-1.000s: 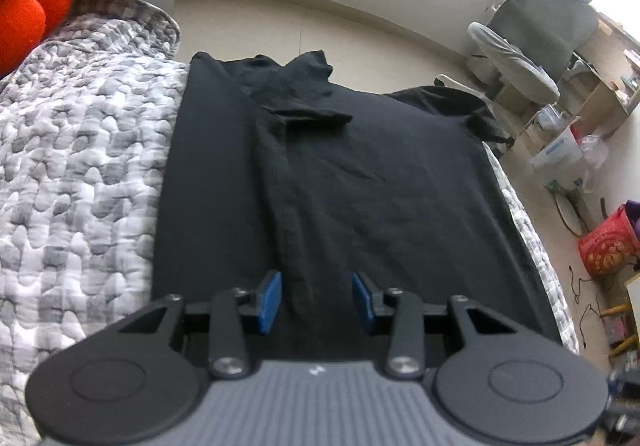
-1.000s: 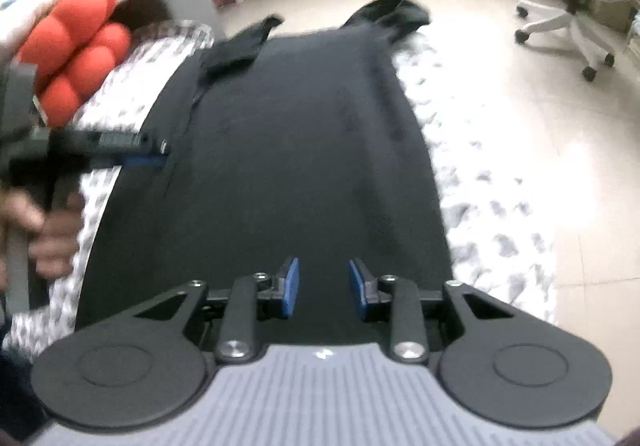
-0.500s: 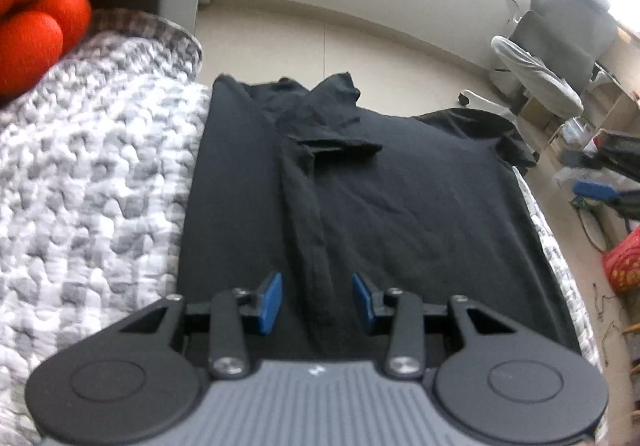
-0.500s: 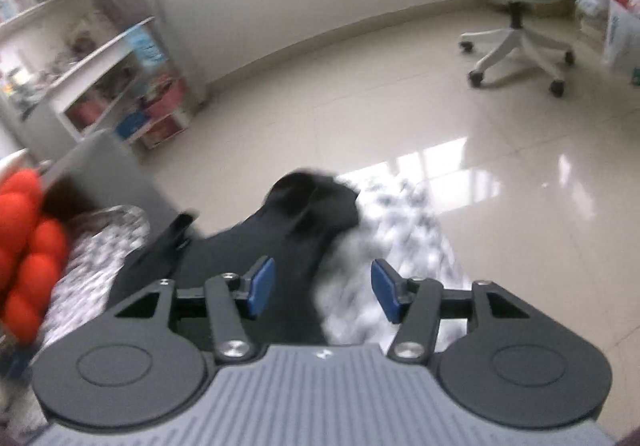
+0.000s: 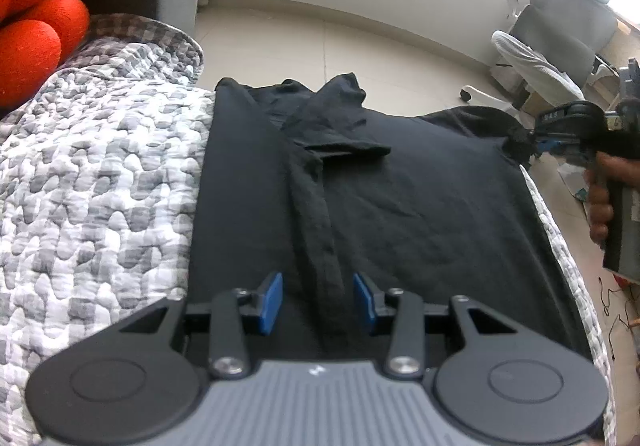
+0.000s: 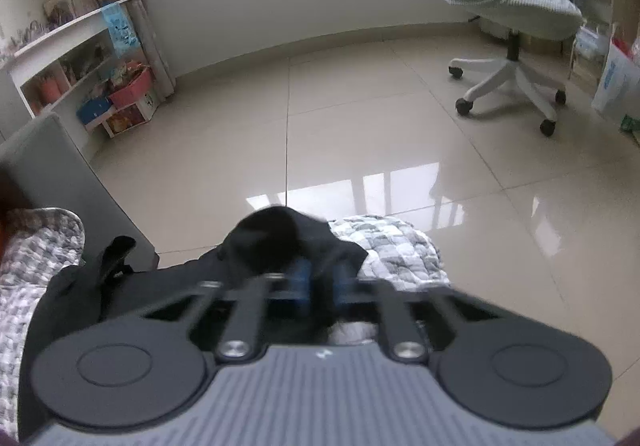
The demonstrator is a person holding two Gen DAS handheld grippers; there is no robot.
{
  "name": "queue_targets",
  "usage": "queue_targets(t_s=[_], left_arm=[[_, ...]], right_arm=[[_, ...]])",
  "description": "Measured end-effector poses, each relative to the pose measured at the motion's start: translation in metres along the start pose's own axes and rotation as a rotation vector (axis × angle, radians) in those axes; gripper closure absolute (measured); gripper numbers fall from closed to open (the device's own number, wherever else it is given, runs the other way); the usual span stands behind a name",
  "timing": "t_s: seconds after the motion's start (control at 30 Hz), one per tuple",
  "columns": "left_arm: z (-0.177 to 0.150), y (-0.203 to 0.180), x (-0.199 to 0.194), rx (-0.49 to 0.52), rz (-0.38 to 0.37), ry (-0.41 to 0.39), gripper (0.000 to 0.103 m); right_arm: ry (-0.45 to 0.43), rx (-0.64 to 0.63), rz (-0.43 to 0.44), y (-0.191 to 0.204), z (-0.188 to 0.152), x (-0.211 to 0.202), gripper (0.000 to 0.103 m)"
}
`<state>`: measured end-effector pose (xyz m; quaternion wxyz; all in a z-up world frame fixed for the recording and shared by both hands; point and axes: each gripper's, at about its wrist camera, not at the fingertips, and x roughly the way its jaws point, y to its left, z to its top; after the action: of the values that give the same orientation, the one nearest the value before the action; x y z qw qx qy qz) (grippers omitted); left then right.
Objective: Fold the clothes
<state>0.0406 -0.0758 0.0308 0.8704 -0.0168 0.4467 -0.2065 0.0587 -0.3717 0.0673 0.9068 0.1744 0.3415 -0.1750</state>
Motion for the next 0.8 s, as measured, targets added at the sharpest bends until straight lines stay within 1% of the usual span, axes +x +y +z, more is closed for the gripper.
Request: queue_targets(t_s=[0.13, 0.2, 0.27, 0.37, 0.53, 0.7, 0.73, 0.77, 0.8], left_arm=[[0.002, 0.004, -0.001, 0.001, 0.004, 0.005, 0.063], [0.002, 0.007, -0.001, -0.005, -0.002, 0.010, 0.063], [0.002, 0.009, -0.001, -0.018, -0.010, 0.015, 0.063], [0.003, 0.013, -0.001, -0.054, -0.028, 0.021, 0.062], [0.004, 0.019, -0.001, -0.085, -0.047, 0.026, 0.062], [0.004, 0.021, -0.001, -0.094, -0.056, 0.030, 0.062], [0.004, 0.021, -0.001, -0.094, -0.057, 0.029, 0.063], [0.004, 0.022, -0.001, -0.095, -0.058, 0.029, 0.063], [0.004, 0.023, -0.002, -0.097, -0.060, 0.028, 0.063]], right_arm=[[-0.058, -0.034, 0.001, 0.009, 0.003, -0.012, 0.096], [-0.090, -0.098, -0.014, 0.020, 0.006, -0.022, 0.096], [-0.104, -0.163, -0.013, 0.033, 0.009, -0.029, 0.096], [-0.103, -0.256, 0.010, 0.060, 0.013, -0.040, 0.096], [-0.059, -0.415, 0.054, 0.120, 0.015, -0.042, 0.096], [0.010, -0.496, 0.107, 0.171, 0.004, -0.026, 0.096], [0.025, -0.511, 0.135, 0.183, -0.002, -0.022, 0.094], [0.041, -0.526, 0.162, 0.195, -0.007, -0.018, 0.090], [0.065, -0.525, 0.221, 0.202, -0.012, -0.014, 0.088]])
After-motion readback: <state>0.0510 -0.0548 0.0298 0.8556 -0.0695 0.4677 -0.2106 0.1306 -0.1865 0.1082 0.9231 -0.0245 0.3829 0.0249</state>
